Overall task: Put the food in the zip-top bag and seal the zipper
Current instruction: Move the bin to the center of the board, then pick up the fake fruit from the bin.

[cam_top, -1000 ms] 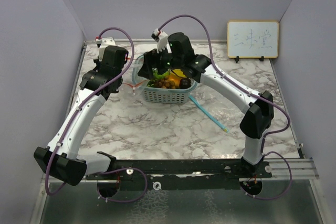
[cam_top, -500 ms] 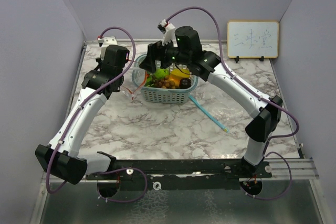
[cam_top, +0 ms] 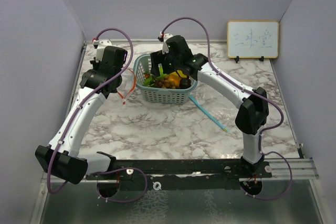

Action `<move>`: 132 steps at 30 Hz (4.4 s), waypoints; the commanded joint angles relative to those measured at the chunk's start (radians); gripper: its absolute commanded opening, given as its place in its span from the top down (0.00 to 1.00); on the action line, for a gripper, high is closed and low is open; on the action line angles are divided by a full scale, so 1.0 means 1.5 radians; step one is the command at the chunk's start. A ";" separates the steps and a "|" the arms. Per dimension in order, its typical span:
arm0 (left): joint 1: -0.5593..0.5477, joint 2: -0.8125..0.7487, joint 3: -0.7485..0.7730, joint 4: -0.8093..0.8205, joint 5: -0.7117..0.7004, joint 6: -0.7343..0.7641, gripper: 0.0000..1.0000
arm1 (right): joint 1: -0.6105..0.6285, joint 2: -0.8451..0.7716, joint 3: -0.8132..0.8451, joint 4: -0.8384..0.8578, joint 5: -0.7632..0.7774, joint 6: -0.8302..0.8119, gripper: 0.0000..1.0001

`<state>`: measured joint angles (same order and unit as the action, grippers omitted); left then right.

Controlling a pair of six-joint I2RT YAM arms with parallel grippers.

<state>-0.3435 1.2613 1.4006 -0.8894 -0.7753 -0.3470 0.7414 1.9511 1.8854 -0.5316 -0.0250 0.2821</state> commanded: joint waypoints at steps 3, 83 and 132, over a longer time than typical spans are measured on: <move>0.002 -0.016 0.006 0.017 0.001 0.008 1.00 | 0.008 0.063 -0.023 -0.001 -0.047 -0.001 0.19; 0.005 -0.009 -0.034 0.149 0.293 -0.091 1.00 | -0.012 -0.168 -0.192 0.008 0.057 -0.082 0.97; 0.004 0.005 0.134 0.061 0.293 -0.084 1.00 | -0.023 -0.119 -0.123 0.058 -0.027 -0.047 0.98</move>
<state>-0.3393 1.2385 1.4918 -0.7727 -0.3550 -0.4751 0.7189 1.8851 1.5982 -0.4496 -0.0830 0.2127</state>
